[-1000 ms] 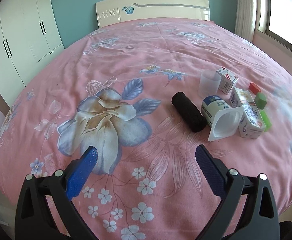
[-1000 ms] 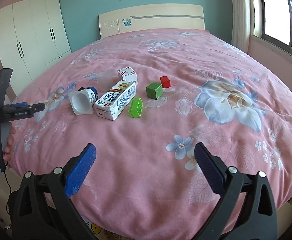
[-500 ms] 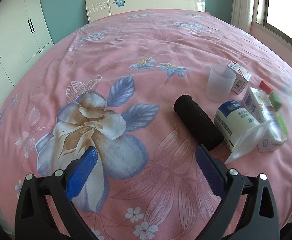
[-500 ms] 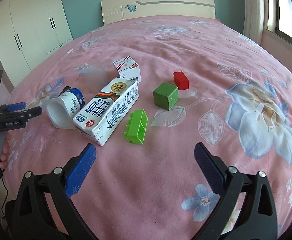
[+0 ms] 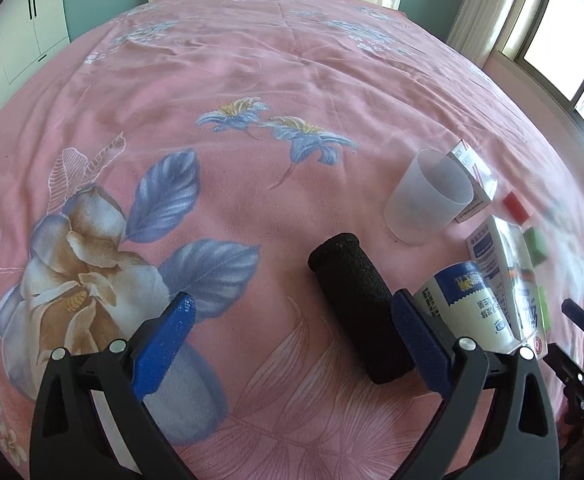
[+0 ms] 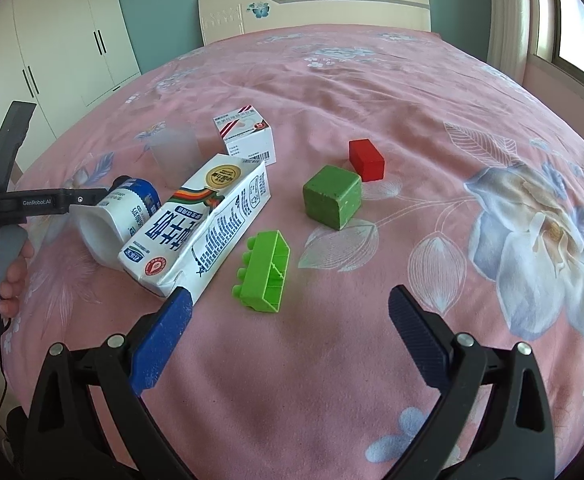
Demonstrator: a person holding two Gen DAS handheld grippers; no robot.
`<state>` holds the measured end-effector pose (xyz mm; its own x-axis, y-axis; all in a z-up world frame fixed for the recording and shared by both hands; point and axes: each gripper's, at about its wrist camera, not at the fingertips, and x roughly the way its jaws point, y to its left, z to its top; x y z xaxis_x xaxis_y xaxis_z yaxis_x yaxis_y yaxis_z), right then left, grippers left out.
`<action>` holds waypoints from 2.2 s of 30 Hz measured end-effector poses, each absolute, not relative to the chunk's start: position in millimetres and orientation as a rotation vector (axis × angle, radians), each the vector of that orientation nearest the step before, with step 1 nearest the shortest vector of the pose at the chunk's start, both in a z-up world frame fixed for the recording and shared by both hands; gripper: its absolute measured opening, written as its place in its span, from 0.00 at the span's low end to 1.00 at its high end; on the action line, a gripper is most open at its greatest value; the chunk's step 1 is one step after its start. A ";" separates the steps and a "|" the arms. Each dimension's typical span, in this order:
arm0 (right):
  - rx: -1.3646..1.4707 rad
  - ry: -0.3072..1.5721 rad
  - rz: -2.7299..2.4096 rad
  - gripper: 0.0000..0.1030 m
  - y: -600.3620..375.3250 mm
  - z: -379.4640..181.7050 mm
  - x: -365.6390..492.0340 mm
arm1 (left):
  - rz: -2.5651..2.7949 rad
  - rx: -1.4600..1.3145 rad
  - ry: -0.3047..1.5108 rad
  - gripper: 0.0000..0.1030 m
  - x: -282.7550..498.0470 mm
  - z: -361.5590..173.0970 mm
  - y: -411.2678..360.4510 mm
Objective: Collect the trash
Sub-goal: 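Grasp the black foam tube with left tool while right tool grasps green brick, then carry the black tube and green brick with both tools to the trash bin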
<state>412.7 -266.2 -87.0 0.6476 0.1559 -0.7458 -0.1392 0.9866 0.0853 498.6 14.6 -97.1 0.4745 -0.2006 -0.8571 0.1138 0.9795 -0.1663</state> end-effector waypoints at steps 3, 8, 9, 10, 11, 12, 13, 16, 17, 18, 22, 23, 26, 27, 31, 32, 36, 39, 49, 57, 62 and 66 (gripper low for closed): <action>0.026 0.848 0.164 0.94 -268.7 -85.7 416.3 | -0.217 -0.157 1.104 0.97 505.4 -105.9 9.7; 0.028 0.844 0.156 0.94 -273.6 -83.3 417.9 | -0.203 -0.149 1.131 0.97 510.7 -110.1 -4.6; 0.026 0.846 0.160 0.94 -273.4 -83.6 418.5 | -0.200 -0.136 1.136 0.97 511.6 -110.7 -8.0; 0.025 0.848 0.163 0.94 -273.1 -83.7 419.3 | -0.192 -0.128 1.142 0.97 513.8 -111.9 -10.9; 0.020 0.847 0.161 0.94 -272.7 -83.7 420.4 | -0.187 -0.127 1.149 0.98 516.1 -113.1 -13.1; 0.016 0.844 0.162 0.94 -271.8 -83.6 421.1 | -0.189 -0.128 1.153 0.98 518.1 -114.2 -15.0; 0.012 0.843 0.161 0.94 -270.7 -83.6 423.0 | -0.184 -0.125 1.158 0.98 520.6 -115.6 -16.3; 0.006 0.843 0.151 0.94 -269.4 -85.3 426.9 | -0.155 -0.137 1.158 0.98 522.6 -117.1 -18.1; 0.006 0.845 0.153 0.93 -269.4 -86.0 427.8 | -0.154 -0.127 1.153 0.98 522.5 -117.0 -20.5; 0.004 0.848 0.161 0.91 -269.3 -86.9 427.9 | -0.153 -0.120 1.149 0.98 520.8 -117.1 -21.5; -0.033 0.887 0.195 0.71 -263.1 -95.4 432.2 | -0.162 -0.081 1.128 0.98 513.7 -117.8 -26.1; -0.046 0.891 0.205 0.68 -259.7 -97.7 433.3 | -0.161 -0.089 1.127 0.98 513.7 -118.5 -24.9; -0.109 0.885 0.182 0.52 -249.4 -101.1 435.6 | -0.163 -0.079 1.122 0.98 511.3 -117.7 -26.5; -0.127 0.880 0.189 0.47 -246.6 -101.3 436.5 | -0.163 -0.085 1.120 0.96 509.7 -117.0 -25.9; -0.143 0.889 0.196 0.27 -244.7 -103.0 439.9 | -0.192 -0.099 1.117 0.77 504.1 -112.0 -26.4; -0.141 0.891 0.199 0.22 -245.2 -103.0 439.1 | -0.201 -0.098 1.116 0.74 502.8 -110.2 -28.1; -0.136 0.892 0.213 0.21 -247.1 -102.4 436.2 | -0.237 -0.097 1.124 0.57 502.1 -107.7 -34.2; -0.128 0.894 0.215 0.21 -249.8 -101.2 433.9 | -0.264 -0.115 1.141 0.48 502.6 -108.0 -36.4; -0.116 0.895 0.210 0.21 -255.3 -99.6 430.6 | -0.282 -0.142 1.159 0.36 502.0 -108.1 -39.9; -0.120 0.877 0.212 0.21 -255.4 -92.2 424.4 | -0.273 -0.100 1.154 0.35 489.0 -99.0 -41.3; -0.122 0.862 0.214 0.21 -256.9 -81.8 412.6 | -0.259 -0.100 1.145 0.35 476.0 -93.0 -30.3; -0.107 0.843 0.219 0.21 -262.5 -72.2 400.5 | -0.256 -0.114 1.142 0.35 463.0 -87.4 -18.1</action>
<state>400.5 -262.5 -72.2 0.6440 0.1497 -0.7502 -0.2347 0.9720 -0.0075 463.0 -18.1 -87.4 0.3905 -0.2591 -0.8834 0.1429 0.9650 -0.2199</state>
